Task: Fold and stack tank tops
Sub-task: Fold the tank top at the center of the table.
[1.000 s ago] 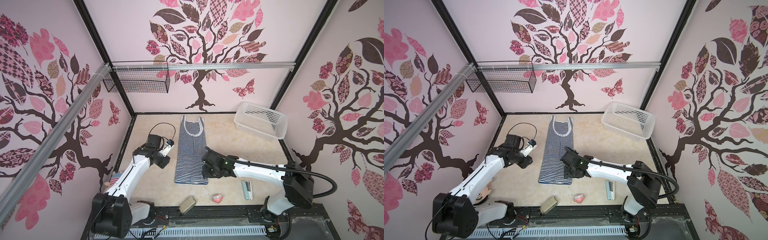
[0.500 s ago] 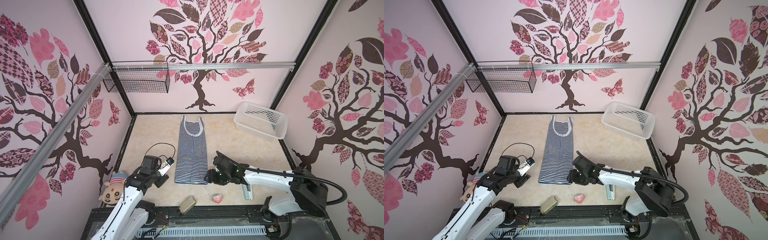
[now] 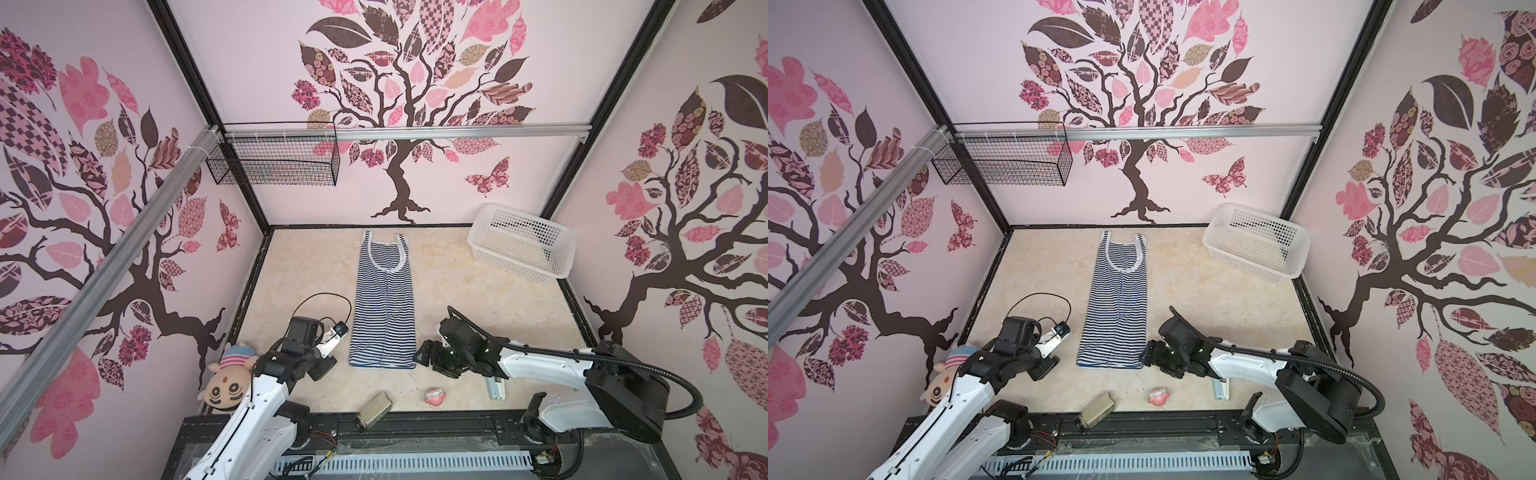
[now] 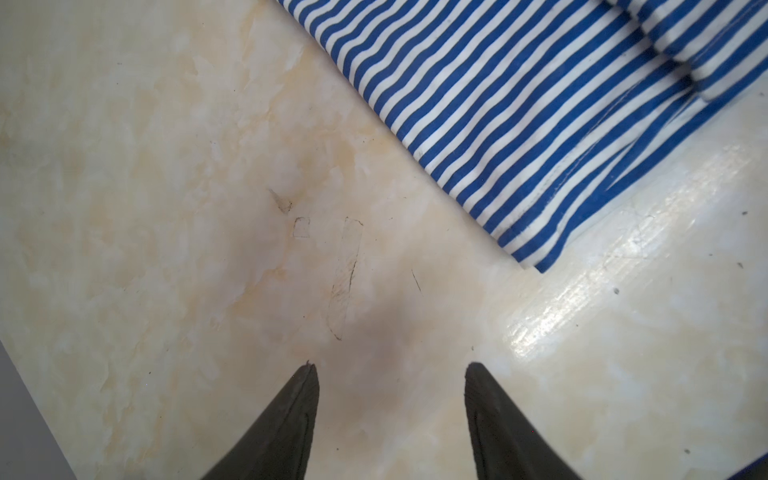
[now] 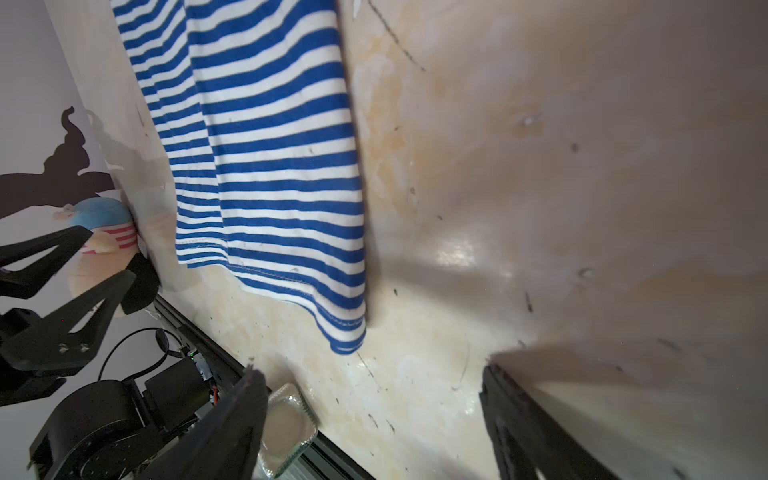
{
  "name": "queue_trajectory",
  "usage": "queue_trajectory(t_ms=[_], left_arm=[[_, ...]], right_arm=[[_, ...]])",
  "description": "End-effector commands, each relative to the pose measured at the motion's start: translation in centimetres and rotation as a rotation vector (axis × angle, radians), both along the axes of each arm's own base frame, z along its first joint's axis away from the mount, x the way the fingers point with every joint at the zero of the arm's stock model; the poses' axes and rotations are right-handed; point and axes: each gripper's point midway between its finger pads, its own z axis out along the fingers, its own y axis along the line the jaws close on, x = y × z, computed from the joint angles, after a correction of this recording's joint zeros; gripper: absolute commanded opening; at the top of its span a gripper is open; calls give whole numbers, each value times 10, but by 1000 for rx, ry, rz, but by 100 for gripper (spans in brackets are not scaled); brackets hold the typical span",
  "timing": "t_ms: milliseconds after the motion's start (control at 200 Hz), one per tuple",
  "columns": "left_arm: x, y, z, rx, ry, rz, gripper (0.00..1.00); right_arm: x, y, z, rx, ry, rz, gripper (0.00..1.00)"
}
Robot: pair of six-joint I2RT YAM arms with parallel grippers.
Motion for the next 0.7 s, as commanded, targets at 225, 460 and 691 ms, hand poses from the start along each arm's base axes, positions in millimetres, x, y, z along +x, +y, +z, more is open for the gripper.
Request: queue_trajectory(t_ms=[225,460,691], left_arm=[[-12,-15,-9,-22,22,-154,61],[-14,-31,-11,-56,40,-237,61],[-13,-52,-21,1,47,-331,61]], right_arm=[[-1,10,5,71,27,-11,77],[-2,19,-3,97,62,2,67],[-2,27,-9,109,87,11,64]])
